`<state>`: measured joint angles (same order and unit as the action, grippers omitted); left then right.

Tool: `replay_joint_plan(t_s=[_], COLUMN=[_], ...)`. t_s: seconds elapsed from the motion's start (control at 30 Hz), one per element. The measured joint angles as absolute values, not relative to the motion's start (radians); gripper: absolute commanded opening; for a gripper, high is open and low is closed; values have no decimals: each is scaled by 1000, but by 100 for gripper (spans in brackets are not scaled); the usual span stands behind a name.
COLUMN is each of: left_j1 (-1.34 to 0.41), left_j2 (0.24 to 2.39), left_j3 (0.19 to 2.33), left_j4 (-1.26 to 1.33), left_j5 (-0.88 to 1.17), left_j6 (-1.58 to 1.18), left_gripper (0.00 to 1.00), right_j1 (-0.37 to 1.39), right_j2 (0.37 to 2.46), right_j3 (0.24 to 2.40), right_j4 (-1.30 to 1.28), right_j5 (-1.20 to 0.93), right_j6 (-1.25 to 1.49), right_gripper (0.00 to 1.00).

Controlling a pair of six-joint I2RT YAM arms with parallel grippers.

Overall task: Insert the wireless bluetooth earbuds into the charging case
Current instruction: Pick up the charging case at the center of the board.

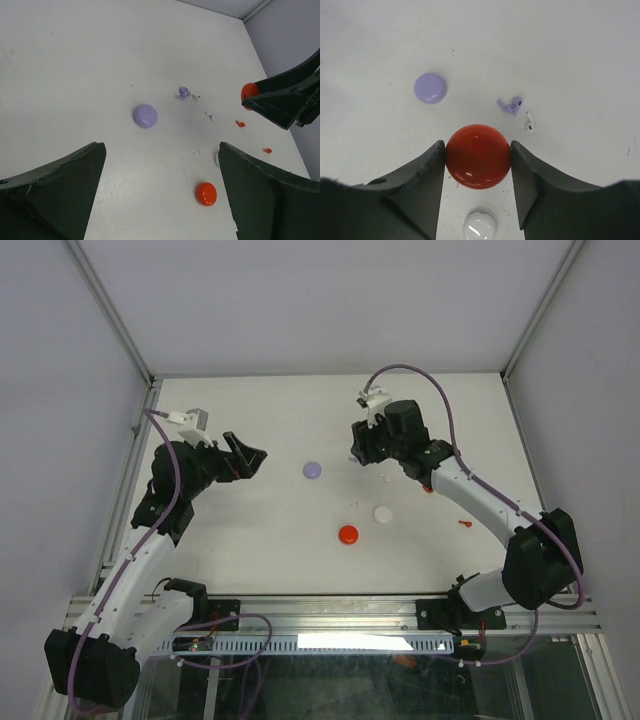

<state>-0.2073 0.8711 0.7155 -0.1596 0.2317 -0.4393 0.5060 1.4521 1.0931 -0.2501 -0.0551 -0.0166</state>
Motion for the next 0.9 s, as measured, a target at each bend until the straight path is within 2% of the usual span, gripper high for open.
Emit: replay_joint_plan(t_s=[0.47,0.7,0.9], left_j1=[-208,-234,-308], left_j2=[880,927,928], left_j3=[682,682,651], left_j4=[-137,-120,-30], left_j5=[433,525,552], left_j6=[-567,-618,-684], left_gripper=[99,99,94], right_j1=[779,874,918], right_j2=[1242,1232,1232], right_j3=[968,944,944], right_j4=[-118,-93,-86], right_j5=[-192,-226,-224], right_j6=[-358,-541,-629], right_gripper=[37,37,36])
